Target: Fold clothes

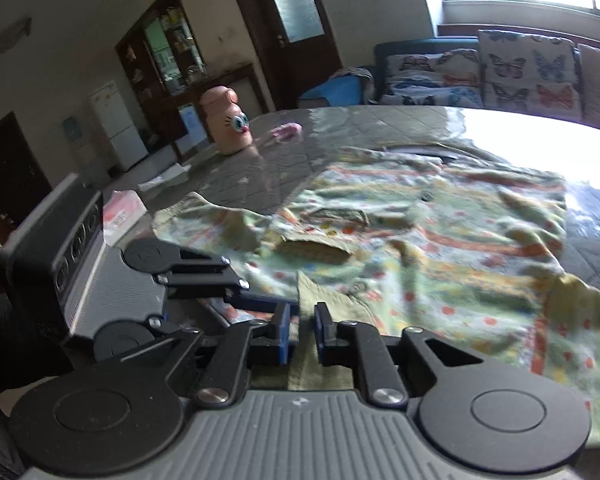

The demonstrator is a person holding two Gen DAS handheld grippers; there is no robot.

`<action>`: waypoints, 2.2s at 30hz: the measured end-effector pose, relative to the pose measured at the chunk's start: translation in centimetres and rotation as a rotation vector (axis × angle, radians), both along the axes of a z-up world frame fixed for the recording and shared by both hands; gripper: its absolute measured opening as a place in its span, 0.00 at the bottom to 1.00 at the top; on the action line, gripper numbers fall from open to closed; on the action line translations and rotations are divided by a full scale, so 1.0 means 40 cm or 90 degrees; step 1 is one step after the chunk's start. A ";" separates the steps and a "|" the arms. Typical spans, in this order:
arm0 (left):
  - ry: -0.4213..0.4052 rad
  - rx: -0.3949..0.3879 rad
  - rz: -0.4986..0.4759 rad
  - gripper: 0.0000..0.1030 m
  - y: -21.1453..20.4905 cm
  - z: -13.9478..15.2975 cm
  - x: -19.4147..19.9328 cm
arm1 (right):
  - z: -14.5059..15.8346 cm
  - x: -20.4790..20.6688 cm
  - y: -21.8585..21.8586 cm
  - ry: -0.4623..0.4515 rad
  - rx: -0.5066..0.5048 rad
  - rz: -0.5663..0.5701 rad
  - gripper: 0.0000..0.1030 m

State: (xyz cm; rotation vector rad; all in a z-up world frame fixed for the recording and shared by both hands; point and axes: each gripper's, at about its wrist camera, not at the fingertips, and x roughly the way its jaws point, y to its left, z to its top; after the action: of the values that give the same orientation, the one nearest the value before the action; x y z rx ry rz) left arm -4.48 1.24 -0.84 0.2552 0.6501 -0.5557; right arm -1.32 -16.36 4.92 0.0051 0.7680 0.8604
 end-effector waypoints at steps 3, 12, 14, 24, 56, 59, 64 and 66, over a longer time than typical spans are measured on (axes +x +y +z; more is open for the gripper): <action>0.002 -0.005 0.005 0.51 0.003 -0.001 -0.007 | 0.008 0.017 -0.005 -0.012 0.016 -0.022 0.34; -0.020 -0.025 0.028 0.84 0.027 0.029 -0.039 | -0.059 0.070 -0.018 -0.022 -0.059 -0.101 0.43; -0.028 -0.035 0.034 0.88 0.039 0.040 -0.044 | -0.071 0.070 -0.015 -0.031 -0.081 -0.102 0.44; -0.057 -0.066 0.094 1.00 0.079 0.088 -0.020 | -0.105 0.021 0.041 -0.098 -0.160 -0.039 0.58; -0.049 0.069 0.110 1.00 -0.010 -0.011 0.044 | -0.081 -0.013 -0.077 -0.111 -0.152 -0.046 0.85; -0.049 0.070 0.117 1.00 -0.001 -0.008 0.041 | -0.095 0.005 -0.081 -0.110 -0.173 -0.072 0.85; -0.057 0.073 0.125 1.00 0.007 0.003 0.036 | -0.113 -0.011 -0.097 -0.120 -0.201 -0.054 0.86; -0.063 0.070 0.135 1.00 0.018 0.012 0.035 | -0.103 -0.015 -0.100 -0.123 -0.206 -0.053 0.86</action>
State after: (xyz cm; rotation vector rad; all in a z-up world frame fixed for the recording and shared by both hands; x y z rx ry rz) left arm -3.07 1.95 -0.38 0.3103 0.6046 -0.3023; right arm -1.94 -20.38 0.80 -0.3262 0.7125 0.6393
